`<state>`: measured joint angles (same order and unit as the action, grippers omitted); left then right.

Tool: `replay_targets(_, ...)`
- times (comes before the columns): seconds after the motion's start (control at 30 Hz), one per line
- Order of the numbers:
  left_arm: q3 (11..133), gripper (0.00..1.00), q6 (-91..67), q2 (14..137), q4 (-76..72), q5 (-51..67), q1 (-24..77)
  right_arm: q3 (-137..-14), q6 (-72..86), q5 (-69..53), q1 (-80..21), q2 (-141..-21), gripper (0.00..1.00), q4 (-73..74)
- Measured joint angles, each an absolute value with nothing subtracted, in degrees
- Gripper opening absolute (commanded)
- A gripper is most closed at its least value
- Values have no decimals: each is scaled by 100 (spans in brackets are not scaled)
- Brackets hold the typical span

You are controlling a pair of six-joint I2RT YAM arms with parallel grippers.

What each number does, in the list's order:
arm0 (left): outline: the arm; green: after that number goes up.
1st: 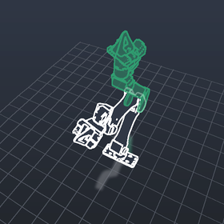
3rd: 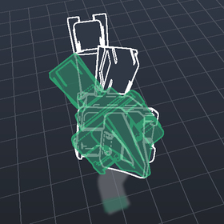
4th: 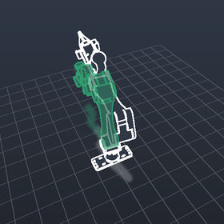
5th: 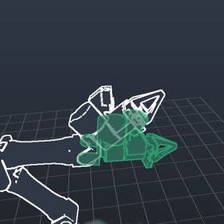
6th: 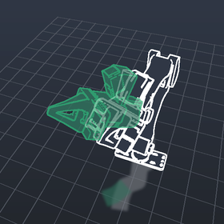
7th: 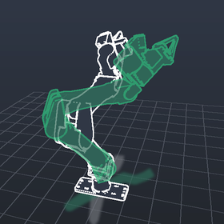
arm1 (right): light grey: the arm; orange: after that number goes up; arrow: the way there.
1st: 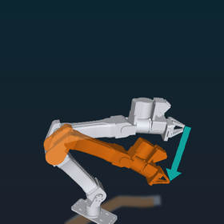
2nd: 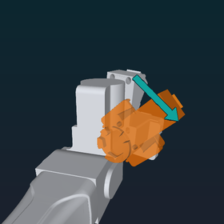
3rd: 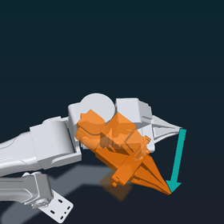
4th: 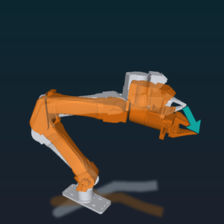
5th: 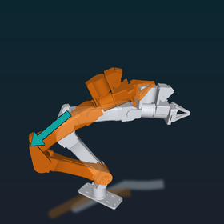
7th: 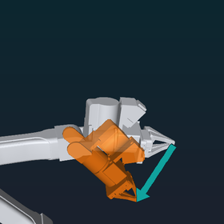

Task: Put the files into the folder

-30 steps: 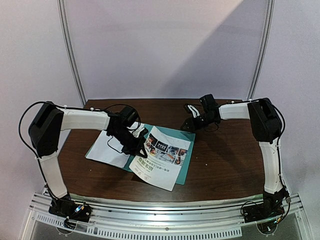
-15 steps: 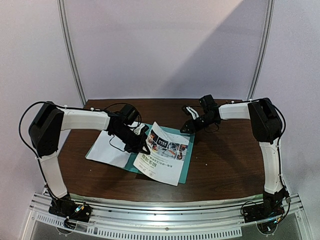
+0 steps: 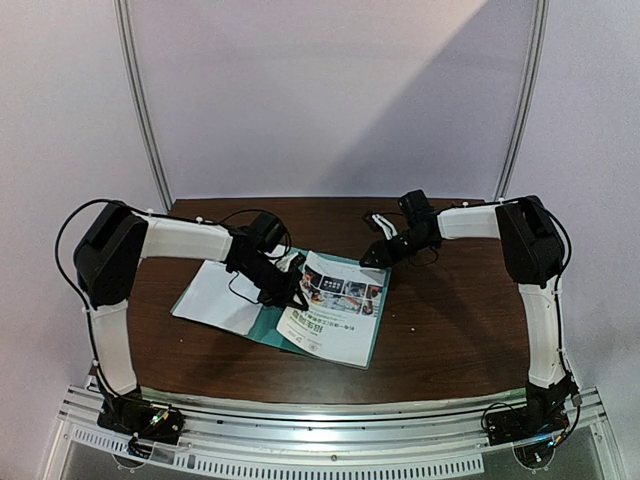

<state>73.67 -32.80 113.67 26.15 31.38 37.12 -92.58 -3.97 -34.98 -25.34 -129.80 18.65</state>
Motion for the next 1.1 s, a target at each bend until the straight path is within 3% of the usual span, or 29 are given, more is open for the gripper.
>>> replay_targets(0.37, 8193, 0, -2574, 11760, 3468, 2930, 3739, -9258, -416, -3531, -2534, -12980, 45, 1885)
replay_targets(0.77, 8246, 1, -2381, 11928, 3485, 2904, 3739, -9227, -423, -3573, -2534, -12980, 45, 1872)
replay_targets(0.87, 8246, 11, -2375, 11928, 3483, 2877, 3739, -9201, -416, -3562, -2534, -12969, 45, 1839)
replay_targets(1.1, 8243, 49, -2392, 11819, 3522, 2453, 3769, -8875, 47, -3417, -2567, -12774, 49, 1490)
